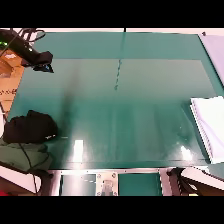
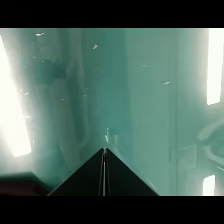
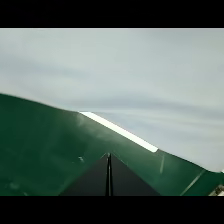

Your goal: Fold the shirts.

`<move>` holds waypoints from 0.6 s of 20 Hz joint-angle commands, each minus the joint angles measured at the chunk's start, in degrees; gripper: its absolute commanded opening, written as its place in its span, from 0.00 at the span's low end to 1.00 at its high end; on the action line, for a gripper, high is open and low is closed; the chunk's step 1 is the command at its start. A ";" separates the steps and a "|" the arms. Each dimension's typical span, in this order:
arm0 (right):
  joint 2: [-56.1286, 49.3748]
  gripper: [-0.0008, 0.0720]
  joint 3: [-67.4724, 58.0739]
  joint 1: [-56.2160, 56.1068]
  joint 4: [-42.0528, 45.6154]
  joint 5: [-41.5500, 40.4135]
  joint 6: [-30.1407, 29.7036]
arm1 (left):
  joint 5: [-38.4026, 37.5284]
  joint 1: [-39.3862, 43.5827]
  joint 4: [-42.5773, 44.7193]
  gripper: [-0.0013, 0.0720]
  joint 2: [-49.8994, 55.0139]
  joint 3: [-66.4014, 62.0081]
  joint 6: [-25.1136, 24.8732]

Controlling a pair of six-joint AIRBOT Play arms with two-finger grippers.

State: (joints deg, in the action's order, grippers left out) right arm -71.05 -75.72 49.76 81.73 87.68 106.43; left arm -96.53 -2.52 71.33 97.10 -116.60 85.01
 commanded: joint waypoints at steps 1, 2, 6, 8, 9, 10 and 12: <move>0.11 0.03 -2.32 -13.27 -5.05 -2.71 -2.32 | 0.09 0.02 -1.09 0.05 -4.57 3.19 0.02; 0.28 0.03 -1.31 -17.88 -5.05 -3.98 -2.89 | 0.26 0.02 -1.09 0.05 -7.17 6.36 0.07; 0.85 0.03 6.38 -35.67 -5.03 -9.86 -4.24 | 5.46 0.02 -1.05 0.05 -21.27 27.15 1.16; 0.83 0.03 10.84 -43.10 -5.03 -13.03 -4.81 | 10.27 0.02 -1.01 0.05 -29.44 40.44 1.99; 0.83 0.03 12.44 -46.42 -5.07 -14.82 -4.92 | 12.85 0.02 -0.98 0.05 -33.29 47.08 2.19; 0.83 0.03 13.33 -48.98 -5.07 -16.39 -4.92 | 15.39 0.02 -0.66 0.05 -36.65 53.11 2.16; 0.83 0.03 13.73 -52.94 -5.07 -18.51 -4.92 | 18.34 0.02 1.03 0.04 -40.63 61.48 2.27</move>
State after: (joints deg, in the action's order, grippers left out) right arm -70.26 -64.36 4.16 76.84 73.69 101.82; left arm -84.42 -2.52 70.78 63.88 -68.60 86.76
